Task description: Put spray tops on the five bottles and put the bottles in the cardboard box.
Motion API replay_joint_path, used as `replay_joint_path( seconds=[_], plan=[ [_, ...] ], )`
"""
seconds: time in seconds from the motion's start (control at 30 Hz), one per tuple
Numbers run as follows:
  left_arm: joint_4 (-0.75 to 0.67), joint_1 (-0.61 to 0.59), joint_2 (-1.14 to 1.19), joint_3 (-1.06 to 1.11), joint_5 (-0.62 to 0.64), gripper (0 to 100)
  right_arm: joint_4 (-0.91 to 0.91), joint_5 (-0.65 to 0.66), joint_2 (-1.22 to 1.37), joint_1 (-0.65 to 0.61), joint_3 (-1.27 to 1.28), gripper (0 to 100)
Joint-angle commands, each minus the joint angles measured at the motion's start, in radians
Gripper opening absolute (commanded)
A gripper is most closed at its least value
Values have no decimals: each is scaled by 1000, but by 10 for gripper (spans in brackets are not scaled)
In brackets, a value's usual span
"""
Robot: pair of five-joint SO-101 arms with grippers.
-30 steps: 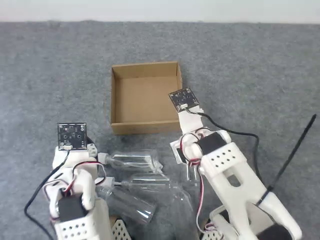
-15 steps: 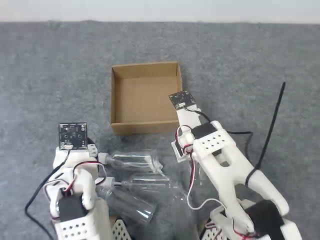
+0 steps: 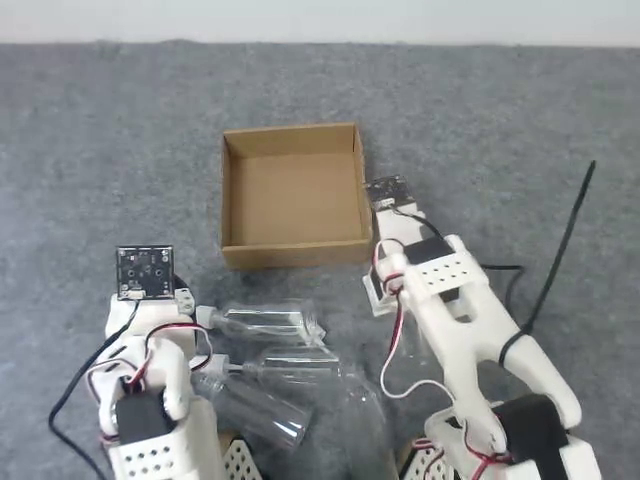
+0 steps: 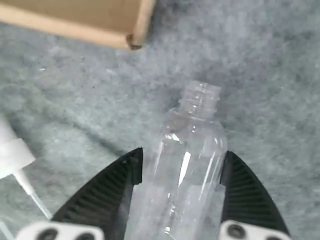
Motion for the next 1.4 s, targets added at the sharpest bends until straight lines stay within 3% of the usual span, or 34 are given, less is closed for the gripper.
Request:
replay_joint_path(
  seconds=[0.0, 0.27, 0.43, 0.67, 0.8, 1.03, 1.37],
  plan=[
    [-32, 2, -26, -10, -11, 24, 7, 52, -2, 35, -61, 224],
    [-32, 2, -26, -8, -11, 24, 7, 109, 13, 61, -75, 225],
    [-32, 2, -26, -8, -11, 24, -15, 15, 114, 62, -149, 225],
    [-32, 2, -26, -8, -11, 24, 19, 12, 208, 62, -230, 229],
    [-32, 2, -26, -8, -11, 24, 16, 14, 209, 76, -235, 290],
    [-32, 2, -26, -8, -11, 24, 15, 44, 216, 87, -236, 226],
    [-32, 2, -26, -8, -11, 24, 15, 38, 219, 87, -230, 219]
  ],
)
